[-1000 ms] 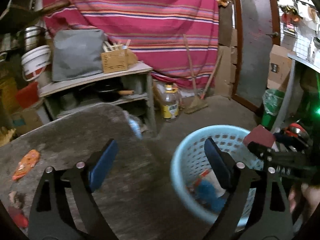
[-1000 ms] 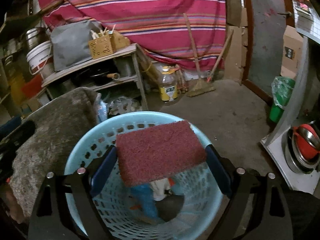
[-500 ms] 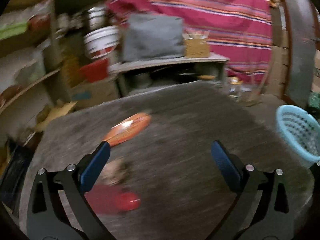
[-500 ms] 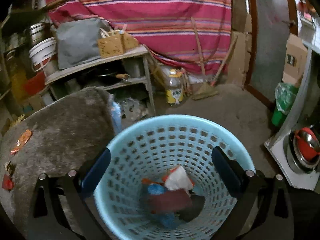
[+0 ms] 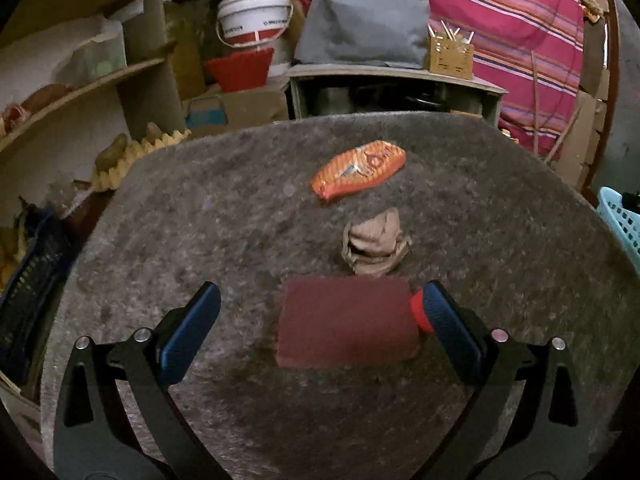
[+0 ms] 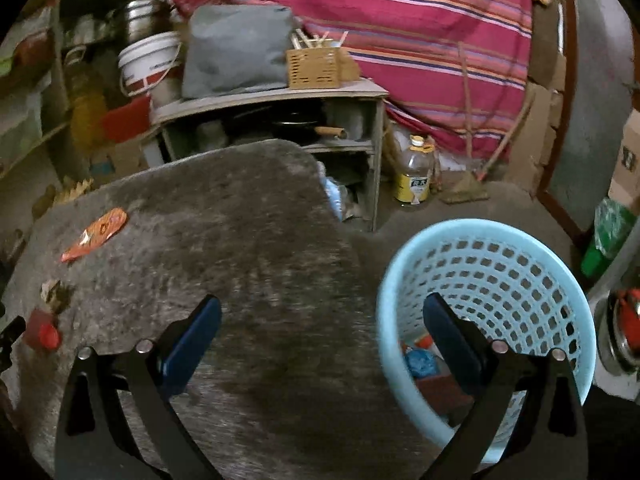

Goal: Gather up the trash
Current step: 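Grasp the second maroon scouring pad on the table with the left tool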

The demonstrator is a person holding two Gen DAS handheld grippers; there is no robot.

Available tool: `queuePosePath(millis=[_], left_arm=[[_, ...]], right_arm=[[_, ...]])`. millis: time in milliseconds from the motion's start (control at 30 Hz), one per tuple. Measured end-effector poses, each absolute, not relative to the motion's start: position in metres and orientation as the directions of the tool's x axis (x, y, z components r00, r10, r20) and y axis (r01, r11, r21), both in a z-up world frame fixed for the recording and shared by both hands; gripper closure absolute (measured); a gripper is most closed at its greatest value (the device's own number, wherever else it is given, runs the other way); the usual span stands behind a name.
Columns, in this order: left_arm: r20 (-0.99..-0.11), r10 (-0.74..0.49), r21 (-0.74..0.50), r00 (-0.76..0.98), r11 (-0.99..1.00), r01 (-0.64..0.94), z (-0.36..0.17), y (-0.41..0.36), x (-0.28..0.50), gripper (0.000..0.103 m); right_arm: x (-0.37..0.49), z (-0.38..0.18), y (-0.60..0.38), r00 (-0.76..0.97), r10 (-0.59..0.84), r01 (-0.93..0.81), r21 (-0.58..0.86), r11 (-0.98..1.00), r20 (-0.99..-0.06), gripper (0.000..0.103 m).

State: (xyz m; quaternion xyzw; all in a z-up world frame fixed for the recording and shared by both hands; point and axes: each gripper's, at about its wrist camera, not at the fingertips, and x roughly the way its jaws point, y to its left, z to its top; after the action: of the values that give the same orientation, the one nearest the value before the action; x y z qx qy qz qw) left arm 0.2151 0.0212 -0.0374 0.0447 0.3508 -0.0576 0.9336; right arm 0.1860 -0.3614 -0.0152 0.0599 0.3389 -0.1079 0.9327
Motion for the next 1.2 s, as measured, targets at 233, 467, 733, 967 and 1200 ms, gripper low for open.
queuePosePath(millis=[233, 467, 733, 967, 1200], left_arm=[[-0.706, -0.121, 0.046, 0.698, 0.976, 0.215, -0.056, 0.018, 0.217, 0.005], [-0.743, -0.156, 0.023, 0.650, 0.966, 0.258, -0.066, 0.014, 0.224, 0.005], [-0.785, -0.189, -0.042, 0.590, 0.966, 0.253, -0.076, 0.019, 0.245, 0.006], [-0.779, -0.218, -0.056, 0.588, 0.958, 0.281, -0.073, 0.021, 0.244, 0.018], [-0.744, -0.156, -0.007, 0.649, 0.974, 0.226, -0.058, 0.053, 0.231, 0.018]], right_arm=[[0.195, -0.016, -0.341, 0.742, -0.129, 0.220, 0.057, 0.974, -0.658, 0.004], [0.203, -0.018, -0.323, 0.739, -0.122, 0.191, 0.032, 0.981, -0.663, 0.004], [0.210, -0.024, -0.300, 0.729, -0.112, 0.151, -0.001, 0.989, -0.676, 0.004], [0.217, -0.031, -0.263, 0.720, -0.095, 0.089, -0.044, 0.995, -0.687, 0.004], [0.226, -0.035, -0.208, 0.722, 0.000, -0.015, -0.015, 1.000, -0.692, 0.004]])
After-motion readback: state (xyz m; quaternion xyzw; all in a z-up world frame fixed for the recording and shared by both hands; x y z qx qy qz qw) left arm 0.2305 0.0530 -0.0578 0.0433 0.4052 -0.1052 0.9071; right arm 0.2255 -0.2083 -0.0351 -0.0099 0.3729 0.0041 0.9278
